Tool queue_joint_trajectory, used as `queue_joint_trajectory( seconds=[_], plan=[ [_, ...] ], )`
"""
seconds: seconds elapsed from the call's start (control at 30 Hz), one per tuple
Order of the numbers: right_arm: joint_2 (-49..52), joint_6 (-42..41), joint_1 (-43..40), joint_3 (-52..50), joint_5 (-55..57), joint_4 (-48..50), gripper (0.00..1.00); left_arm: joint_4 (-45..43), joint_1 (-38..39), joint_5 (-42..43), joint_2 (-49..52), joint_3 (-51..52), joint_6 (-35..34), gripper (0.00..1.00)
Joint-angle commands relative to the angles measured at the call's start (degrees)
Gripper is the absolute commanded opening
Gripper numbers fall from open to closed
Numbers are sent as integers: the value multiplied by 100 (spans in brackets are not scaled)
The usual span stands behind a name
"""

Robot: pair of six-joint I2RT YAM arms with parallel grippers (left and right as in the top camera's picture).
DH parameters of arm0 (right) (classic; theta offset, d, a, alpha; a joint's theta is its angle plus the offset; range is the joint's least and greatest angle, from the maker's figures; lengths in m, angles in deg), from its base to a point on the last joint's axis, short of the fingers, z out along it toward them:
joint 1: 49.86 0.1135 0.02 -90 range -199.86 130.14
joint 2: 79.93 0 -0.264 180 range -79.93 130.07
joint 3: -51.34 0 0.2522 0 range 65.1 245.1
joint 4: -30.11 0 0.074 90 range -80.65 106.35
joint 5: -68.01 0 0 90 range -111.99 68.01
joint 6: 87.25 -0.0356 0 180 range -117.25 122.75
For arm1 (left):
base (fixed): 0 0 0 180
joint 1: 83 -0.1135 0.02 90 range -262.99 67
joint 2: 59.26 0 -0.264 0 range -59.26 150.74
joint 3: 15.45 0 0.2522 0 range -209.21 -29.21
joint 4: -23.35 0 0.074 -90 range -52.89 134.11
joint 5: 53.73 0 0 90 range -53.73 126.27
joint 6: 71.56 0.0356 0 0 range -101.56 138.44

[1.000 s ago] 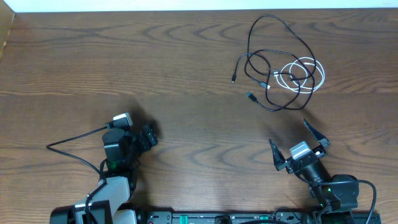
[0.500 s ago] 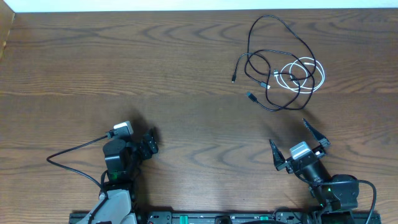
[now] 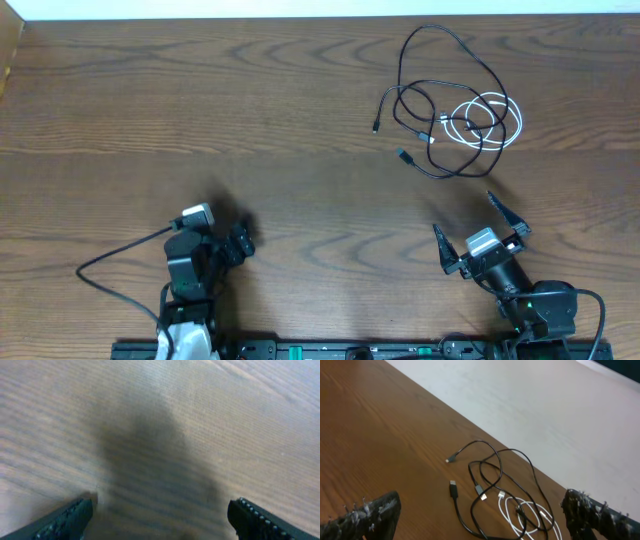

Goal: Untangle cables

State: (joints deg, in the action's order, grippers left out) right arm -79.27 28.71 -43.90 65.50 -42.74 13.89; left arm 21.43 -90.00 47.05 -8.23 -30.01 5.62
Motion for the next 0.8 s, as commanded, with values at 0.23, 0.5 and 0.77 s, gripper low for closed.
queue_joint_trajectory(
  seconds=[0.23, 0.5, 0.77],
  plan=[
    [-37, -61, -33, -9, 70, -33, 99, 1897, 9, -116, -3086, 57, 57, 92],
    [-37, -63, -33, -9, 70, -33, 99, 1902, 9, -46, -4588, 57, 7, 92],
    [-37, -61, -33, -9, 70, -33, 99, 1864, 2, 55, -5095, 57, 11, 92]
  ],
)
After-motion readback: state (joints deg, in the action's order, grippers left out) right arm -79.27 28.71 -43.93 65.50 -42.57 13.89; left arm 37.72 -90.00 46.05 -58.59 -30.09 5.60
